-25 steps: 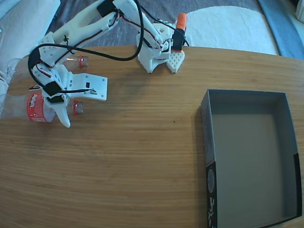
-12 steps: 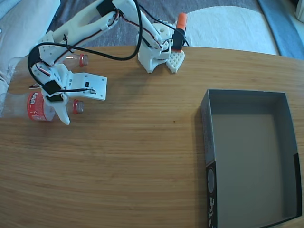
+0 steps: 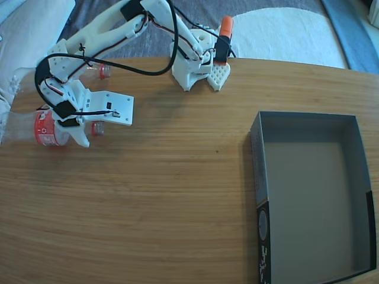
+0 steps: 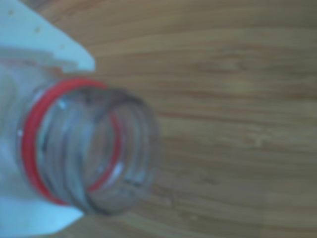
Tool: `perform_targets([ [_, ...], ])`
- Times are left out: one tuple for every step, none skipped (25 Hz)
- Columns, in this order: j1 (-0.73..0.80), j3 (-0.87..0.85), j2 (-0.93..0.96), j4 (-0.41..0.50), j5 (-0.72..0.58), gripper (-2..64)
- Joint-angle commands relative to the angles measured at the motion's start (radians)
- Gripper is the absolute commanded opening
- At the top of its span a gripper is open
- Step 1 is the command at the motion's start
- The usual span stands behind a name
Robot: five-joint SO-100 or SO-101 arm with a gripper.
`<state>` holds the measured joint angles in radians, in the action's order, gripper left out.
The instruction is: Grasp the bottles and put them in the box.
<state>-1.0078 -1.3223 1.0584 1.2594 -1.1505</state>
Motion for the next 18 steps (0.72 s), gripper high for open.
perform_targets([
  [-0.002,0.038,0.014,-0.005,0.002,24.3],
  [-0.002,0.038,0.014,-0.005,0.002,24.3],
  [-0.002,0.038,0.014,-0.005,0.002,24.3],
  [-0.002,0.038,0.014,-0.005,0.002,24.3],
  [-0.002,0.038,0.014,-0.005,0.002,24.3],
  [-0.002,0.038,0.014,-0.005,0.002,24.3],
  [-0.002,0.038,0.014,-0.005,0.002,24.2],
  [-0.002,0.038,0.014,-0.005,0.002,23.8],
  [0.0,0.038,0.014,-0.005,0.002,22.2],
  [0.002,0.038,0.014,-0.005,0.002,19.6],
  [0.005,0.038,0.014,-0.005,0.002,16.6],
  [0.006,0.038,0.014,-0.005,0.002,14.0],
  [0.006,0.038,0.014,-0.005,0.002,12.7],
  [0.008,0.038,0.014,-0.005,0.002,11.9],
  [0.008,0.038,0.014,-0.005,0.002,11.4],
  [0.008,0.038,0.014,-0.005,0.002,11.2],
  [0.008,0.038,0.015,-0.005,0.002,11.2],
  [0.009,0.038,0.015,-0.005,0.002,11.1],
])
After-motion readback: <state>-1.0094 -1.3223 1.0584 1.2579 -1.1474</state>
